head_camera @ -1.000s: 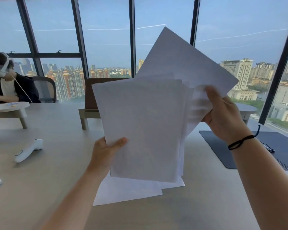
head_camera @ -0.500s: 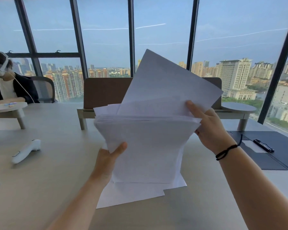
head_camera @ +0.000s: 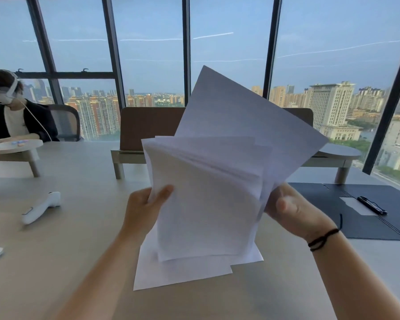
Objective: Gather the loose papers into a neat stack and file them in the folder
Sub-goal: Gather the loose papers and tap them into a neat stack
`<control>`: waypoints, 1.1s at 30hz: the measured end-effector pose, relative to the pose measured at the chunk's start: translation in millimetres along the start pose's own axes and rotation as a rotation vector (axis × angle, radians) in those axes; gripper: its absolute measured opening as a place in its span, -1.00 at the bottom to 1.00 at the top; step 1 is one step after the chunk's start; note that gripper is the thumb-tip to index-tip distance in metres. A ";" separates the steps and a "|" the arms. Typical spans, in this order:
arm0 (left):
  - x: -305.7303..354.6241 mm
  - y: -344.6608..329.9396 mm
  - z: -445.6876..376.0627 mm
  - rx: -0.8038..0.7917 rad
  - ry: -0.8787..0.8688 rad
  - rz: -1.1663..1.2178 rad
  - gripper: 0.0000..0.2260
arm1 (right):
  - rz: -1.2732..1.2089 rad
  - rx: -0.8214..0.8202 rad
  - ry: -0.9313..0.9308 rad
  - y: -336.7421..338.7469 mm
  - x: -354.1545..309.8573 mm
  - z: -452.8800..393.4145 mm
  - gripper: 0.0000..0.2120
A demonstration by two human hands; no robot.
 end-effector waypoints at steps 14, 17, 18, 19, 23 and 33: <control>13.5 1.6 -0.4 -0.091 -0.064 -0.071 -0.72 | 0.088 0.601 0.038 -12.0 2.9 -18.6 -0.78; 45.2 3.3 -13.2 -0.061 -0.128 -0.057 -0.75 | 0.055 0.621 0.055 -16.1 -2.7 -28.6 -0.67; 54.7 1.4 -16.3 -0.070 -0.144 -0.043 -0.79 | 0.043 0.630 0.061 -17.3 -4.3 -32.1 -0.59; 62.6 -1.6 -18.8 -0.087 -0.149 -0.026 -0.80 | 0.032 0.634 0.070 -18.0 -6.4 -35.2 -0.52; 75.2 -12.2 -23.1 -0.158 -0.142 0.064 -0.53 | 0.006 0.591 0.135 -17.0 -19.2 -46.3 -0.24; 63.2 -21.7 -22.5 -0.258 -0.019 0.205 -0.85 | -0.032 0.567 0.064 -16.5 -19.7 -49.7 -0.44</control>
Point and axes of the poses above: each hand's wrist, its own z-axis away from the middle knuckle, its own y-axis out of the back of the hand, x = y × z, the point moved 2 cm from there along -z, towards the middle knuckle, and after that the axes turned 9 degrees about y, right-handed, at the moved point
